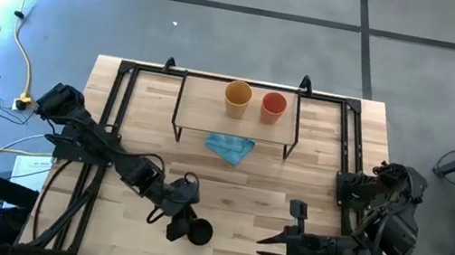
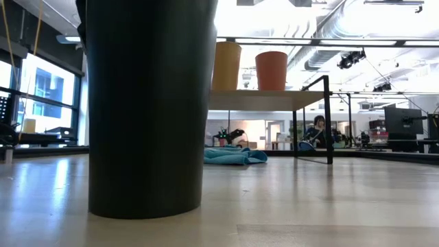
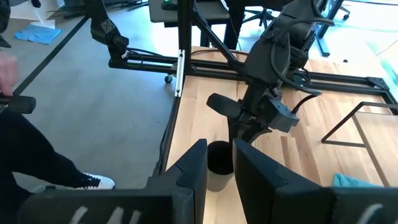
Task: Stack small to large cups/mugs on shelf
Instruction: Put the black cup on the shelf
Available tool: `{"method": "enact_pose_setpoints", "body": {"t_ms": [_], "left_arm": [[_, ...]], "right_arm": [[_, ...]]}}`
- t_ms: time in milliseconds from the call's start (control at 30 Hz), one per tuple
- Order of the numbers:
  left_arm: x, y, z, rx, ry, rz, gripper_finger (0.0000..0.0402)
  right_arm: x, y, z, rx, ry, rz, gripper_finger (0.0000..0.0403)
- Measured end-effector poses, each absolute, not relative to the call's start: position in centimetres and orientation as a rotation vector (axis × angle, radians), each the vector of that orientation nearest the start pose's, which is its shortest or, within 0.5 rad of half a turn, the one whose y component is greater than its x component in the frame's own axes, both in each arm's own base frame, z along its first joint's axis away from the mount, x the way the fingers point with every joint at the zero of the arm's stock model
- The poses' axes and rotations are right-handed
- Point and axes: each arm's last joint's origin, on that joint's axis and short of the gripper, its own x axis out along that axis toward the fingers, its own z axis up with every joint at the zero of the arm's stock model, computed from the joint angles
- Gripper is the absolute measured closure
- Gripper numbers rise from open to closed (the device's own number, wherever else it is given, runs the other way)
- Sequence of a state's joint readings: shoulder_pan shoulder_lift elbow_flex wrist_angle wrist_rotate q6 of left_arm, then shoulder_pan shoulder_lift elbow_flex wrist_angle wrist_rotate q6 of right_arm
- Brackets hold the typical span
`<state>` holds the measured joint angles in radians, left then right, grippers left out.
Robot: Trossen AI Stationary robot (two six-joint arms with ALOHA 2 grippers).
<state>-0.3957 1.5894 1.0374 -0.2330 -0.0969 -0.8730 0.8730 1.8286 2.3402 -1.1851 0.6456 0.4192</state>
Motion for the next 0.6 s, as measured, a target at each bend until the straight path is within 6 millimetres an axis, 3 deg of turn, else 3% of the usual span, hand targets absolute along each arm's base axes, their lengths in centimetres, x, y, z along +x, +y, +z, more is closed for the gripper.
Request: {"method": "enact_pose_setpoints", "body": {"t_ms": [600], "left_arm": [[32.1, -12.4, 21.1, -0.661, 0.819, 0.026, 0.0309]], "right_arm": [[23.4, 25.1, 47.5, -0.057, 0.516, 0.101, 0.0334]]}}
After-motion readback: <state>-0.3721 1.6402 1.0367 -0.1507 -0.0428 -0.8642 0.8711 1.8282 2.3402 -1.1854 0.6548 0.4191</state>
